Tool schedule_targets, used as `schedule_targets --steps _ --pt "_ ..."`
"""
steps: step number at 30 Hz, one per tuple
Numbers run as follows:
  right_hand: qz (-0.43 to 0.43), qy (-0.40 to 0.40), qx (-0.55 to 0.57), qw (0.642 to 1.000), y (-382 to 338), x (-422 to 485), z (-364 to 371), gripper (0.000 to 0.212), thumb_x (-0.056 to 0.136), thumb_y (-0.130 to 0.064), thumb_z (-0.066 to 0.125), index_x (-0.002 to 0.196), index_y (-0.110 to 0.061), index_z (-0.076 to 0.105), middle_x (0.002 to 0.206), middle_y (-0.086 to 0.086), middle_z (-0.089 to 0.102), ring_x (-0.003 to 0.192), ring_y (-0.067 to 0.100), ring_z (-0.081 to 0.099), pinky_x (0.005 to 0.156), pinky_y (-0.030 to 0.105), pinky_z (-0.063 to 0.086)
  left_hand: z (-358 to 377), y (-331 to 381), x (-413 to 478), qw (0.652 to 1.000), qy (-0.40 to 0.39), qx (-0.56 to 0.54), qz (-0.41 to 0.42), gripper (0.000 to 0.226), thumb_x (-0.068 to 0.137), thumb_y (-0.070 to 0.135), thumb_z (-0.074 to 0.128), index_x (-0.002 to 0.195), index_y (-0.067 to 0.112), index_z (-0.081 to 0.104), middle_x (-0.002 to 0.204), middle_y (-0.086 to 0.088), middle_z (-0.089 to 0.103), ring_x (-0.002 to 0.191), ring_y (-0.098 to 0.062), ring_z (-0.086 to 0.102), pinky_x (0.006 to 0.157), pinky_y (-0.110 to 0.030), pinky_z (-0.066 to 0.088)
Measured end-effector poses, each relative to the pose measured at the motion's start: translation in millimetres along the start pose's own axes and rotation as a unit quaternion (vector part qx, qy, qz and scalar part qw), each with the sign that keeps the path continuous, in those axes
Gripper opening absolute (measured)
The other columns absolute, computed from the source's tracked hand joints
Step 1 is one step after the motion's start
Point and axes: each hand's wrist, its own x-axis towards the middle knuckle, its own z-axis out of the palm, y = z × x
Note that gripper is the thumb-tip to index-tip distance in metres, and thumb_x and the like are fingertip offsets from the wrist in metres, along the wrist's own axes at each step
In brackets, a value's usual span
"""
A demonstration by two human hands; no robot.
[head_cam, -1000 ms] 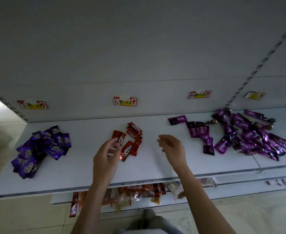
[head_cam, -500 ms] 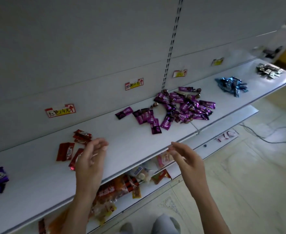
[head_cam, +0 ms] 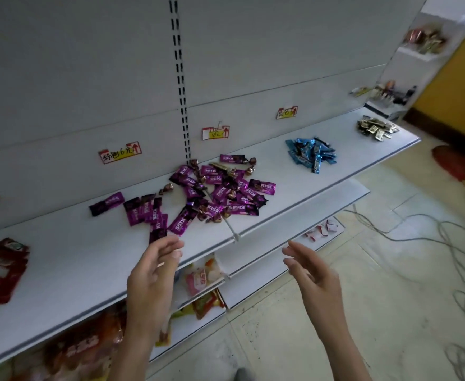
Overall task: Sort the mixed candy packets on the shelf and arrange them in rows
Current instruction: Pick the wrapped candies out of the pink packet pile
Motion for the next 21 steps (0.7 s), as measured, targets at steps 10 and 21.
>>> schedule_targets --steps 10,21 --pt "0.029 -0.055 -0.026 0.998 26.7 85.4 -5.0 0.025 0.088 -0.008 0.061 0.103 -0.028 0.065 0.095 -0.012 0.07 0.092 0.004 0.062 0.076 0.019 0.05 53.5 -30.5 35.6 0.997 0.053 0.045 -0.044 0.022 0.09 0.009 0.056 0.098 0.029 0.062 0.1 0.011 0.065 0.092 0.005 0.058 0.071 -0.006 0.041" --pt "-0.01 -0.167 -0.18 0.969 42.3 180.2 45.3 0.034 0.086 -0.007 0.063 0.116 -0.023 0.06 0.103 -0.009 0.061 0.088 -0.006 0.056 0.066 0.005 0.046 83.5 -85.8 97.9 0.983 0.078 0.122 -0.113 0.038 0.086 0.009 0.063 0.121 0.019 0.052 0.107 0.011 0.057 0.094 0.0 0.054 0.068 -0.01 0.04"
